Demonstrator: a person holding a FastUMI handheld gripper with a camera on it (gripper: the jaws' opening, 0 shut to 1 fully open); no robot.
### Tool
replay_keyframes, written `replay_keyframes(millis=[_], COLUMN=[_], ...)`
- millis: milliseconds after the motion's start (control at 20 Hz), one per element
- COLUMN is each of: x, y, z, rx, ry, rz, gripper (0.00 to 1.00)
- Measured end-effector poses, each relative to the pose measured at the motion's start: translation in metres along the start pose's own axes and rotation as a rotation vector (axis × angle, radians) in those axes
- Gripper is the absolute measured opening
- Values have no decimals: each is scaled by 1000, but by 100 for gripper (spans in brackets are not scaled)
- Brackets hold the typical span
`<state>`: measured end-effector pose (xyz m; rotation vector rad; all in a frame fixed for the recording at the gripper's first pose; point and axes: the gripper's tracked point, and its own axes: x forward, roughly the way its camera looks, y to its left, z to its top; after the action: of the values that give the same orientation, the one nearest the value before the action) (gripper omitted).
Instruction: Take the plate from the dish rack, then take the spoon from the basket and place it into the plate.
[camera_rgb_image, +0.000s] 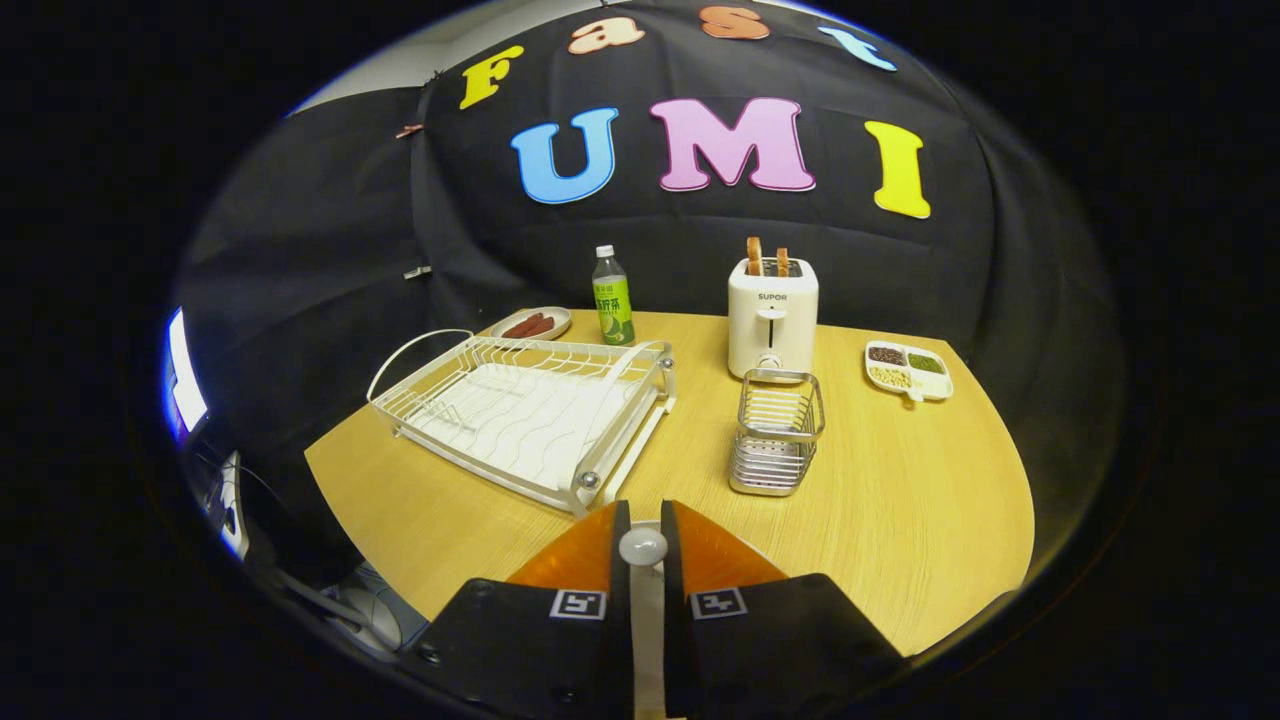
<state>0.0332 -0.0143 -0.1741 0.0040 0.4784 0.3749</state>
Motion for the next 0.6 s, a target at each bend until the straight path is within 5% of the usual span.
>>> replay_keyframes(millis=[450, 500, 600], x=[-6, -3, -7], y=[6, 9, 5], z=[-37, -36, -23], rx=[37, 55, 79], ry=[106, 113, 88], rz=[-16, -1, -22], gripper=[19, 23, 62])
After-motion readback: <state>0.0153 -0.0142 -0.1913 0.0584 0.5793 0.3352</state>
